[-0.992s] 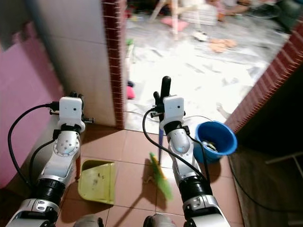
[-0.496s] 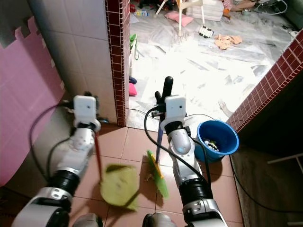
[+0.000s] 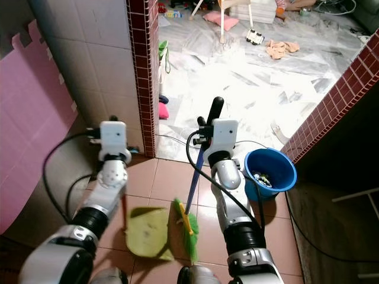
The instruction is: Sweep floor
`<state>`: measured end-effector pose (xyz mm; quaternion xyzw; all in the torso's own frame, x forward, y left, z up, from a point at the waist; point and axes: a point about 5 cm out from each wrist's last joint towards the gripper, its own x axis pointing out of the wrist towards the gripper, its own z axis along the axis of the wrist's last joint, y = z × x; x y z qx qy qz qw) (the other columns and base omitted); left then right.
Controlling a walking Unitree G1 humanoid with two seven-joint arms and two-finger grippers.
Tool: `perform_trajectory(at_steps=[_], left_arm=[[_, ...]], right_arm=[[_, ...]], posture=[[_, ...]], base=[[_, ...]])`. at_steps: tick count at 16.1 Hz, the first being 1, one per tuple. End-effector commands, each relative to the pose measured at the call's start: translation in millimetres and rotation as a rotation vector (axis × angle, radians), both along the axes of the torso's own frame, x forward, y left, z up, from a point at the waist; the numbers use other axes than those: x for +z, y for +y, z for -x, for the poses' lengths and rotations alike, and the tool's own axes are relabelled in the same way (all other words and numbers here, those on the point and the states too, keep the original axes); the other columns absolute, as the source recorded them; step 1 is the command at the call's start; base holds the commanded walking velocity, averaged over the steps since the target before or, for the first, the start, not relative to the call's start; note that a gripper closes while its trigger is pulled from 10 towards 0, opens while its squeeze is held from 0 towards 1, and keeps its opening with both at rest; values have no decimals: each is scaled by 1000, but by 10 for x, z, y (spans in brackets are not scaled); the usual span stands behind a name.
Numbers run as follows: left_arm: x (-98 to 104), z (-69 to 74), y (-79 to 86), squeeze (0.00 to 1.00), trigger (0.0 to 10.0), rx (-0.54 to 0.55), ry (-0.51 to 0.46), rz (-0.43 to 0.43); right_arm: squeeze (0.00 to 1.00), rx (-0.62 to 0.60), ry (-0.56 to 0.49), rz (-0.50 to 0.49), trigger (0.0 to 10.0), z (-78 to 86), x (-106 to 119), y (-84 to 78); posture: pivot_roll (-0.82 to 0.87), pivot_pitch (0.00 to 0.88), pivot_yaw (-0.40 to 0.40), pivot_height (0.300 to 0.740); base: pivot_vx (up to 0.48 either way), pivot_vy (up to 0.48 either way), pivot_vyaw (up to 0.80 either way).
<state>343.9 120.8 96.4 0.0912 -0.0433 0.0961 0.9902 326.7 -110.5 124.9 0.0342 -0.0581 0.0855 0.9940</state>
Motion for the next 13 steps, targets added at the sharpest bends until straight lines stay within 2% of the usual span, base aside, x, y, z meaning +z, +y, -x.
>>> perform_trajectory(at_steps=[1,3,5,6,7,8,9,10,11,13], left_arm=[[100,-42,-8,0,10000,11,-52,-11],[55,-35,12,0,10000,41,-36,-25],[20,-25,-22,0,10000,31,-31,-9],[0,-18,-34,0,10000,29,-25,-6],[-24,-10,-30,0,10000,30,-17,-6],[-29,-12,-36,0,10000,28,-14,-5],[-34,-14,-48,0,10000,23,-11,-6],[-39,-17,-59,0,10000,17,-7,-7],[-50,-14,-83,0,10000,1,-1,-2],[-52,-21,-93,0,10000,-3,4,6]], right_arm=[[0,-12,-1,11,10000,-8,36,-53],[0,2,38,6,10000,-9,0,-27],[0,21,103,-72,10000,-4,-36,19],[0,31,121,-119,10000,-11,-34,31],[0,62,165,-230,10000,-13,-30,71],[0,123,147,-346,10000,-10,63,118],[0,153,125,-393,10000,-7,142,131],[0,166,129,-421,10000,-12,175,135],[0,216,94,-475,10000,2,306,144],[0,277,68,-496,10000,17,431,133]], posture=[[-95,85,-86,740],[-100,83,-87,740],[-101,82,-89,740],[-108,77,-91,740],[-108,77,-91,740],[-113,74,-92,740],[-113,72,-92,740],[-116,70,-92,740],[-121,68,-92,740],[-124,65,-94,740]], base=[[0,0,0],[0,0,0],[0,0,0],[0,0,0],[0,0,0],[0,0,0],[0,0,0],[0,0,0],[0,0,0],[0,0,0]])
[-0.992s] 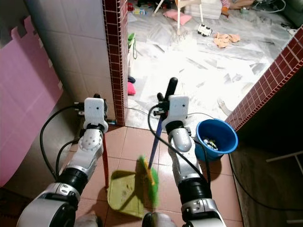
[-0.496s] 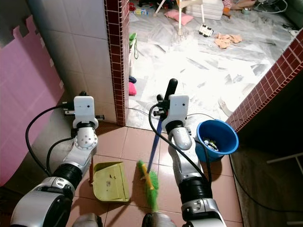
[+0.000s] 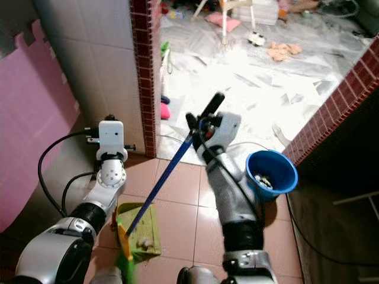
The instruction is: Sweep floor
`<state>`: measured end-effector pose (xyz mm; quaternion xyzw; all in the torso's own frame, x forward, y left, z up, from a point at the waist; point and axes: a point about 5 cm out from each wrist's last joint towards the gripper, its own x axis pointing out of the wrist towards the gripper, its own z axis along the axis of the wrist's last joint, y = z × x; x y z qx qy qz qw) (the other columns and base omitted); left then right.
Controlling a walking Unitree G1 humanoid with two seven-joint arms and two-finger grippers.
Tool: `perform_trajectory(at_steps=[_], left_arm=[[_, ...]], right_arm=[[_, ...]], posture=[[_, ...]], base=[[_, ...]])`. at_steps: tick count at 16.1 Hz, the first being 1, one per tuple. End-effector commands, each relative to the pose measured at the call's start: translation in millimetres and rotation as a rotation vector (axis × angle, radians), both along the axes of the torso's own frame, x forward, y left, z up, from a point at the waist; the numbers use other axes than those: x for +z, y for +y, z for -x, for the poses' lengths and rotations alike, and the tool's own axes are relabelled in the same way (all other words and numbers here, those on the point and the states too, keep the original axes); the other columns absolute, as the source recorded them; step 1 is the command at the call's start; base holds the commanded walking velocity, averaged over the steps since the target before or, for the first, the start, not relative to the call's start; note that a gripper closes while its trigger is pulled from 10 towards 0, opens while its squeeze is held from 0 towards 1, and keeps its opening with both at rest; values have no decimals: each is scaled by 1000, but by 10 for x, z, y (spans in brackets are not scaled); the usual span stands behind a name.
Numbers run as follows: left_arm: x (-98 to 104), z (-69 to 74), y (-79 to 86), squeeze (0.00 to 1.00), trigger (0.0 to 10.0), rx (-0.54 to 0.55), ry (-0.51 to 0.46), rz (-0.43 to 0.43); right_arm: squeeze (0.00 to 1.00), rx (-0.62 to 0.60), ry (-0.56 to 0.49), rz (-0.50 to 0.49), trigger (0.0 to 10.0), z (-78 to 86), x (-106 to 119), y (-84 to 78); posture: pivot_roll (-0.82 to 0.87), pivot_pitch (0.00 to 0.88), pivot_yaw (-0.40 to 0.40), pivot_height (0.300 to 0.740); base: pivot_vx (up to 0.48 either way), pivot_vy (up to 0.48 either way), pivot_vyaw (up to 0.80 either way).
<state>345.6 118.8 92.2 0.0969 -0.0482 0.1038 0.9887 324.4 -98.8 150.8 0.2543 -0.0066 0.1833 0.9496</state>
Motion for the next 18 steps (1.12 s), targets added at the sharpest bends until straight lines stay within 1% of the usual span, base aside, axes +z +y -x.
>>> perform_trajectory(at_steps=[1,2,3,4,6,7,9,11,13,14,15,16,18], left_arm=[[-10,-5,-72,0,10000,-19,14,19],[-13,-7,-73,0,10000,-22,18,25],[-15,-10,-74,0,10000,-23,21,27],[-18,-12,-75,0,10000,-25,24,31],[-20,-16,-78,0,10000,-31,29,34],[-21,-16,-80,0,10000,-33,30,35],[-30,-15,-88,0,10000,-41,35,36],[-32,-14,-91,0,10000,-43,35,35],[-49,-13,-146,0,10000,-111,57,75],[-49,-13,-146,0,10000,-111,57,75],[-51,-10,-190,0,10000,-158,63,97],[-68,-11,-217,0,10000,-190,84,108],[-78,-12,-227,0,10000,-200,98,109]], right_arm=[[0,31,-64,-76,10000,-5,182,14],[0,29,-113,2,10000,-33,248,-50],[0,12,-168,101,10000,-66,294,-108],[0,-13,-232,177,10000,-114,376,-175],[0,-54,-294,235,10000,-185,494,-253],[0,-66,-304,242,10000,-200,527,-276],[0,-108,-351,306,10000,-232,630,-364],[0,-116,-351,327,10000,-231,614,-379],[0,-140,-298,408,10000,-210,450,-408],[0,-140,-298,408,10000,-210,450,-408],[0,-167,-252,477,10000,-192,330,-428],[0,-188,-226,521,10000,-165,226,-431],[0,-204,-212,564,10000,-139,159,-416]], posture=[[-124,65,-94,740],[-127,62,-96,740],[-129,57,-94,740],[-131,54,-93,740],[-134,47,-92,740],[-134,47,-92,740],[-134,41,-92,740],[-134,41,-92,740],[-134,43,-95,740],[-134,43,-95,740],[-135,44,-95,740],[-133,52,-94,740],[-133,52,-94,740]], base=[[0,0,0],[0,0,0],[0,0,0],[0,0,0],[0,0,0],[0,0,0],[0,0,0],[0,0,0],[0,0,0],[0,0,0],[0,0,0],[0,0,0],[0,0,0]])
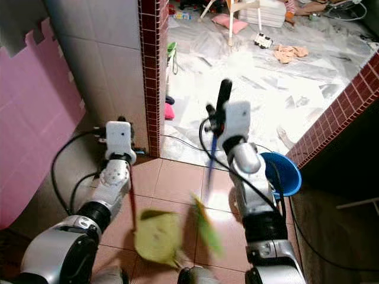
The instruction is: Sweep floor
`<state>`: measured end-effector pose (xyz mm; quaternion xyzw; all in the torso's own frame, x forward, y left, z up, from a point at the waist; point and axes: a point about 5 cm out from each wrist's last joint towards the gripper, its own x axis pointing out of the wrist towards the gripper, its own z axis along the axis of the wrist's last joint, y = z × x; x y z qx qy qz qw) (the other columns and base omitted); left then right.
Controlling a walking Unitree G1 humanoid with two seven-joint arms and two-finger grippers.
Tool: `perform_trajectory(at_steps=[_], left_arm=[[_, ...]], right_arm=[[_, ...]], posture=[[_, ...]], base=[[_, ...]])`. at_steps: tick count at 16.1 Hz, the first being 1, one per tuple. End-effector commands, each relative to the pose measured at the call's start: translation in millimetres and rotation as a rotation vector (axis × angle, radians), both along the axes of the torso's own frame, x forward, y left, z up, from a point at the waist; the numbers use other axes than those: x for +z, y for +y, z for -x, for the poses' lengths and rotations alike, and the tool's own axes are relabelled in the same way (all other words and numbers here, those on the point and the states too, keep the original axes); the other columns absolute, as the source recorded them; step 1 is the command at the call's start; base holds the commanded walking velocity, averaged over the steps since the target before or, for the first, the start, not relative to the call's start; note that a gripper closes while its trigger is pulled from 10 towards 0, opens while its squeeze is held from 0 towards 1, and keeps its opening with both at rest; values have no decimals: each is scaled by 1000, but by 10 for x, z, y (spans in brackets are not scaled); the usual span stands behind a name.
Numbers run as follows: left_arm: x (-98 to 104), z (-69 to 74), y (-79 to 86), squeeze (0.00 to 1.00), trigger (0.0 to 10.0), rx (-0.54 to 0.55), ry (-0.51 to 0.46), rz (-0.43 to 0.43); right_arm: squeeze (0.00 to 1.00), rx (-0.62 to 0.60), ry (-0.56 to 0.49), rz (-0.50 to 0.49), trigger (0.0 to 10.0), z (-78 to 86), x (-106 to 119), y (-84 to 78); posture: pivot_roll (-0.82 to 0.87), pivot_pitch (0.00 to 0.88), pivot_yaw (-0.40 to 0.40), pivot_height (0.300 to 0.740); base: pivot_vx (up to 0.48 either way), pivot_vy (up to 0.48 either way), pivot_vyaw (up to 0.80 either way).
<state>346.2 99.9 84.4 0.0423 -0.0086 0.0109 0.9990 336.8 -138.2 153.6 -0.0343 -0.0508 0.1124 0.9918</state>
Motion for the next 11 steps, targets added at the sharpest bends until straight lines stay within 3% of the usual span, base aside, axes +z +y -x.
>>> perform_trajectory(at_steps=[1,7,11], left_arm=[[-1,-8,-43,0,10000,-21,15,1],[-80,5,-91,0,10000,-18,100,-5],[13,-13,-132,0,10000,-73,28,-57]], right_arm=[[0,-18,-52,14,10000,-12,112,-19],[0,-97,61,-10,10000,33,-112,51],[0,-134,46,63,10000,10,-119,-41]], posture=[[-135,54,-90,740],[-122,52,-94,740],[-121,52,-88,740]], base=[[0,0,0],[0,0,0],[0,0,0]])
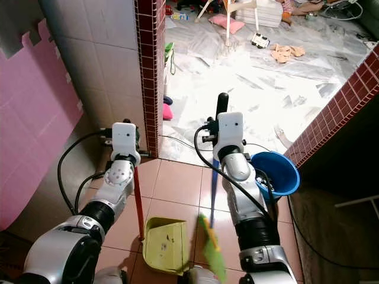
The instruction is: Sweep floor
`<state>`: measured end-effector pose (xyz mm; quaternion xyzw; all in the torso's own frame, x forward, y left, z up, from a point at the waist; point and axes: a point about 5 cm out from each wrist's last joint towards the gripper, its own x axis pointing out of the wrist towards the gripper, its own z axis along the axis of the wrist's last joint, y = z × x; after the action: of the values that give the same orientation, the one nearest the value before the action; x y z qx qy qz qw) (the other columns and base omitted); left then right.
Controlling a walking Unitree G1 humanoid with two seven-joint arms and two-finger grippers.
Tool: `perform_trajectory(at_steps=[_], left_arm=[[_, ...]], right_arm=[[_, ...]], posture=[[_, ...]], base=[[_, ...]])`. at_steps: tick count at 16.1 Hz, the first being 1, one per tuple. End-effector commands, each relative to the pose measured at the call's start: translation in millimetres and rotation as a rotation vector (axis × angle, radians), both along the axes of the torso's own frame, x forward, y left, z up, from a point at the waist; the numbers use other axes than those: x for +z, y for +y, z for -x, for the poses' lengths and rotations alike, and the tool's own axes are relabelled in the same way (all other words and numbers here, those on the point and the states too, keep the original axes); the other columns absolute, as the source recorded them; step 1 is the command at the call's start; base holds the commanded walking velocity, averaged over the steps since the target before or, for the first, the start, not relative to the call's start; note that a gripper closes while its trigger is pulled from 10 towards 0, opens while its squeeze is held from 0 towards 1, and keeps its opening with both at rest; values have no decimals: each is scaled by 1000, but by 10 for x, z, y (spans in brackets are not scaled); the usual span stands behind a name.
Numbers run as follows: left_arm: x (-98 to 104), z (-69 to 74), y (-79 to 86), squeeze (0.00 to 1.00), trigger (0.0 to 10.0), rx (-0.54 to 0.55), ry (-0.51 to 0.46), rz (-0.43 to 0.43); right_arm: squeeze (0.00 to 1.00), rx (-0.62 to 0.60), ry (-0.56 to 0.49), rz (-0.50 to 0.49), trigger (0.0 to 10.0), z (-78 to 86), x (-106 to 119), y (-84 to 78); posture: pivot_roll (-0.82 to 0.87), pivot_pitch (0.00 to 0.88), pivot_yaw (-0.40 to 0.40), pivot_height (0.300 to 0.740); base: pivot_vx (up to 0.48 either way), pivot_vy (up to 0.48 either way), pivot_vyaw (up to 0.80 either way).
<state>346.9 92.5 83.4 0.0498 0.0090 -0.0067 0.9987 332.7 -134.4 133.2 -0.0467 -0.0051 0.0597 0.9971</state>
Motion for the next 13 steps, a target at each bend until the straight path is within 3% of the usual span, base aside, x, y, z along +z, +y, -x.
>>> perform_trajectory(at_steps=[1,2,5,7,13], left_arm=[[112,-23,-51,0,10000,-52,-77,-56],[164,-32,-63,0,10000,-81,-104,-40],[178,-48,-57,0,10000,-67,-70,4],[232,-38,-41,0,10000,-125,-95,79],[252,-25,-74,0,10000,-139,-117,54]], right_arm=[[0,-19,-64,46,10000,-30,114,-105],[0,-21,-86,31,10000,-28,143,-106],[0,3,-110,-24,10000,-17,186,-24],[0,15,-130,-17,10000,-10,192,44],[0,14,-210,28,10000,-28,287,32]], posture=[[-121,52,-88,740],[-123,53,-87,740],[-110,52,-82,740],[-98,52,-81,740],[-98,46,-76,740]], base=[[0,0,0],[0,0,0],[0,0,0],[0,0,-800],[0,0,-800]])
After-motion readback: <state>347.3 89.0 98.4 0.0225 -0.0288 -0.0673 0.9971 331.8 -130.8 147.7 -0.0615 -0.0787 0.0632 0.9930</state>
